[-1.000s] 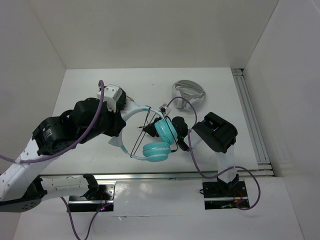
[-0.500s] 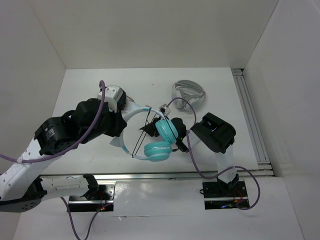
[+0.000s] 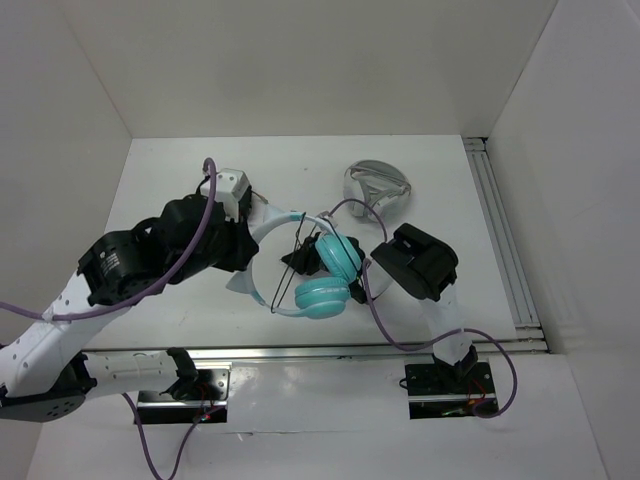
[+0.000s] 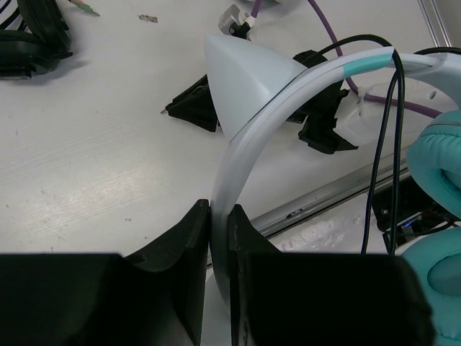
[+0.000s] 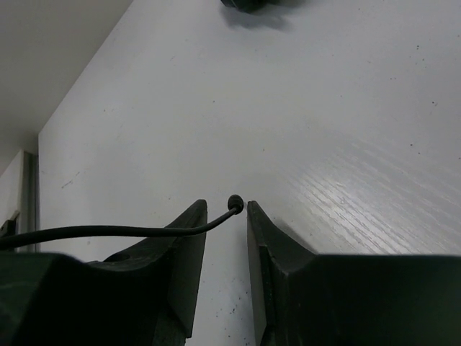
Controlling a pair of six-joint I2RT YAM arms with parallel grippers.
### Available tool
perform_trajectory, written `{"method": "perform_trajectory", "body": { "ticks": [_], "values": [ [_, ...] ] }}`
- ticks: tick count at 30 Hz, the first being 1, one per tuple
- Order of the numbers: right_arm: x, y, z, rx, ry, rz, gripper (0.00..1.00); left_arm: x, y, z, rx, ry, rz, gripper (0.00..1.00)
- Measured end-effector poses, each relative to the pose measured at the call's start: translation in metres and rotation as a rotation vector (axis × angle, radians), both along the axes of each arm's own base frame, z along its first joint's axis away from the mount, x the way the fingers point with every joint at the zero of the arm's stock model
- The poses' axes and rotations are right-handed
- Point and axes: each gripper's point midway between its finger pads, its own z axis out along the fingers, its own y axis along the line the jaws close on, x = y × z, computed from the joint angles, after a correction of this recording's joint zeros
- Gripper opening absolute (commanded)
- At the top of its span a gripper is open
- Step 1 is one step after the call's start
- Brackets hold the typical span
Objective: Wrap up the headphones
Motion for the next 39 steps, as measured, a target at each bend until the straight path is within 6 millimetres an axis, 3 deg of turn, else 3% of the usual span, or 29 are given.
{"method": "perform_trajectory", "body": {
  "ticks": [11,15,21,33,36,39],
  "values": [
    [0.016,0.01,-0.001,0.049,0.037,-0.018,0.1,0.002,-0.003,-0.004,0.01,0.01,0.003,0.0],
    [0.024,0.008,-0.012,0.06,0.08,-0.034,0.04,0.004,-0.002,-0.003,0.014,0.005,0.012,0.0],
    [0.023,0.002,-0.013,0.078,0.095,-0.036,0.0,0.008,0.0,-0.005,0.028,0.002,0.032,0.0],
    [-0.017,-0.038,-0.019,0.028,0.111,-0.061,0.0,0.024,0.008,0.0,0.016,-0.017,0.102,0.0],
    [-0.041,-0.045,-0.022,-0.012,0.123,-0.049,0.0,0.032,0.017,0.001,0.027,-0.026,0.151,0.0],
    [-0.075,-0.045,-0.01,-0.041,0.097,-0.005,0.0,0.05,0.03,0.001,0.034,-0.04,0.237,0.0]
  ]
}}
